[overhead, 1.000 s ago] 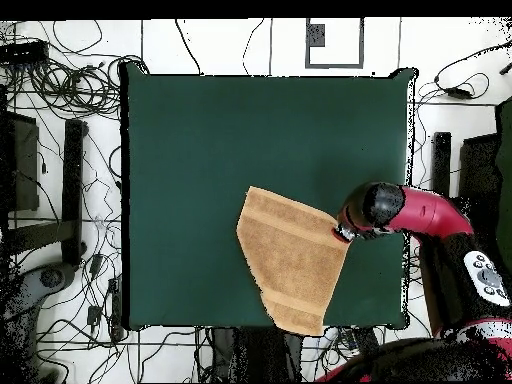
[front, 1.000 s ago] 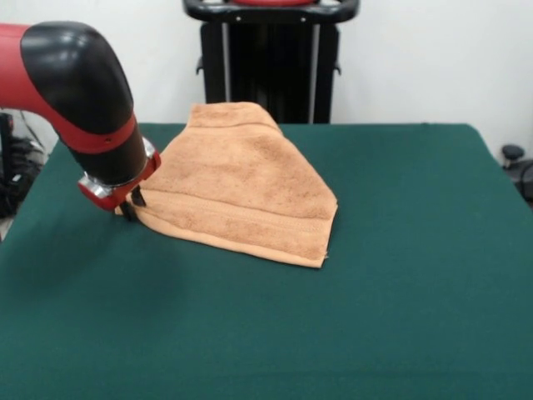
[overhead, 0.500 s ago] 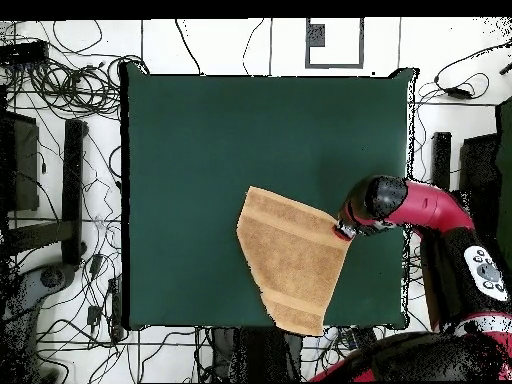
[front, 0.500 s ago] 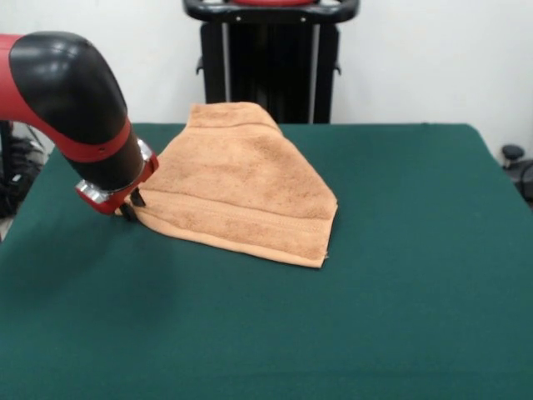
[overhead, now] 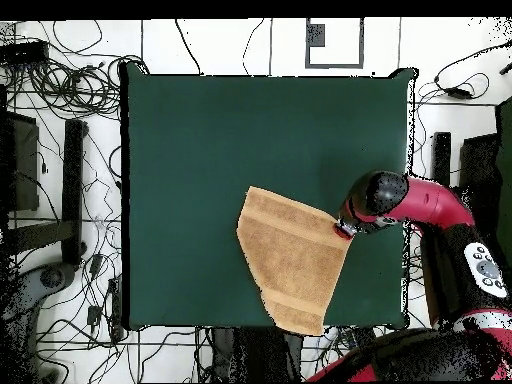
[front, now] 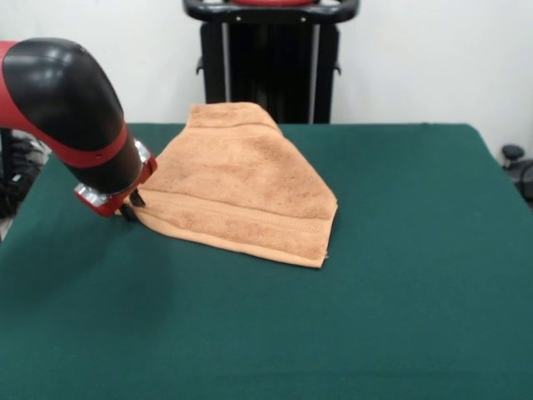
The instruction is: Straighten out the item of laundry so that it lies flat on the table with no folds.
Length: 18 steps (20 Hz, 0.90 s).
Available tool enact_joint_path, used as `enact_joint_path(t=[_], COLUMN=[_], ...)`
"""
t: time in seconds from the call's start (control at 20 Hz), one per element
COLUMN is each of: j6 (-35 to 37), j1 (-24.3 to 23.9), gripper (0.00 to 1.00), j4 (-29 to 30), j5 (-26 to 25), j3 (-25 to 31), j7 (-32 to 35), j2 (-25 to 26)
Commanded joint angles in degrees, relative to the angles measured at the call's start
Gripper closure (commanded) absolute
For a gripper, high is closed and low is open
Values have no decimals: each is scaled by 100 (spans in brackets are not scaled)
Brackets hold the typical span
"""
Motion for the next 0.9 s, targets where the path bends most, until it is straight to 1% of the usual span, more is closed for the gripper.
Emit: enact_joint_path(t=[0.05, 0.2, 0.45, 0.9], j6=[-869, -756, -533, -504], j1=[5, -65, -101, -123], gripper=[100, 100, 100, 100], j4=[-681, -571, -260, -132], j5=[-632, -619, -617, -710], j3=[807, 902, 921, 987], j7=[-1725, -1852, -1815, -1568], j2=[302, 139, -302, -388])
